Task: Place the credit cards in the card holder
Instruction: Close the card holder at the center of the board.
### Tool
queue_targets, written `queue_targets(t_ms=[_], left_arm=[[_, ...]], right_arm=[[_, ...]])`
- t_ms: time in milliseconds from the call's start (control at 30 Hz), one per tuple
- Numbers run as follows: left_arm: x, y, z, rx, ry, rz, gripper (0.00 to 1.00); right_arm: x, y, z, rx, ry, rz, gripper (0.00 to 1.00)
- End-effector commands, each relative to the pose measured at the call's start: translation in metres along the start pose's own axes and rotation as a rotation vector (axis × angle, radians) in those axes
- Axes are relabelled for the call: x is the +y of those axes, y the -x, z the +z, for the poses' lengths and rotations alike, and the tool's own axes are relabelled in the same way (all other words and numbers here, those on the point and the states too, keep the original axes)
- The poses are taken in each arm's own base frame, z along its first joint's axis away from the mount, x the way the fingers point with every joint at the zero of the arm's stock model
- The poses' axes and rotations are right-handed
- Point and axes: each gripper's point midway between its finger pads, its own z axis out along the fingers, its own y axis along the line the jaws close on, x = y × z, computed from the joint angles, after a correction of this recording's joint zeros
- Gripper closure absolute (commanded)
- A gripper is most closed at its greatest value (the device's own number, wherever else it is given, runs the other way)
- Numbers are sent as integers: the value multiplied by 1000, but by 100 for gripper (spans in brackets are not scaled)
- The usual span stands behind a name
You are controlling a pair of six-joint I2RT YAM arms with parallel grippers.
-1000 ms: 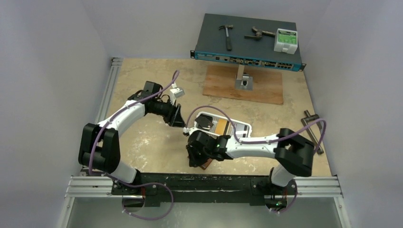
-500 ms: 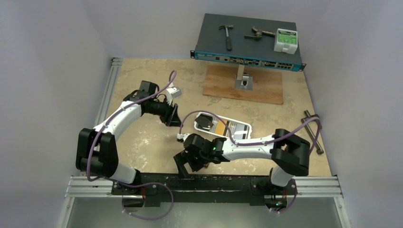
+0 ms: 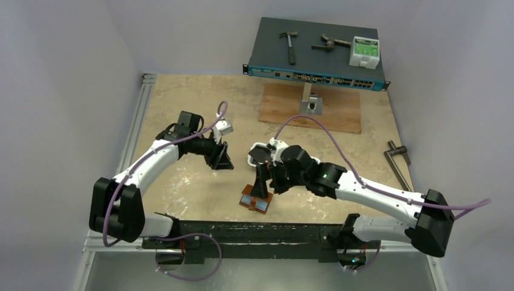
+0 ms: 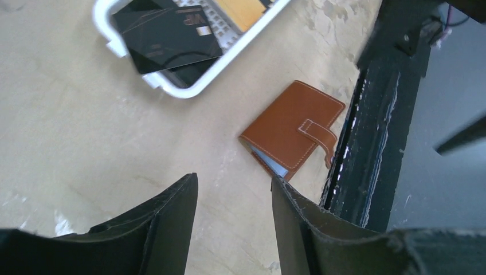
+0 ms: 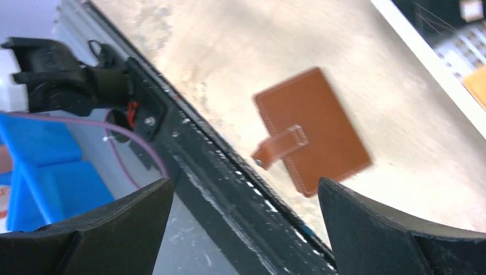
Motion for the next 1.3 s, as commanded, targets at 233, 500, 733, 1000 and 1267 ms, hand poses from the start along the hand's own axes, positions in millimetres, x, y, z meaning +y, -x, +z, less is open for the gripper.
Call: queue_targets(t_ms=[233,500,733,1000,1267], left_arm=[[-32,-1,42,82,29,444,53],[-38,-10,51,113,64,552,53],[-41,-26,79,227,122,796,54],[-52,-51,97,326,76,976,58],[-56,-97,112,444,14,1240,63]], right_arm=[[-91,-42,33,-23,-233,213,13],[-88,-60,49,30,-260,203,20],[-88,-75,37,56,-259,204,21],[-79,-67,-15,-82,-195,333,26],[-90,-56,-5,-191,-162,497,22]])
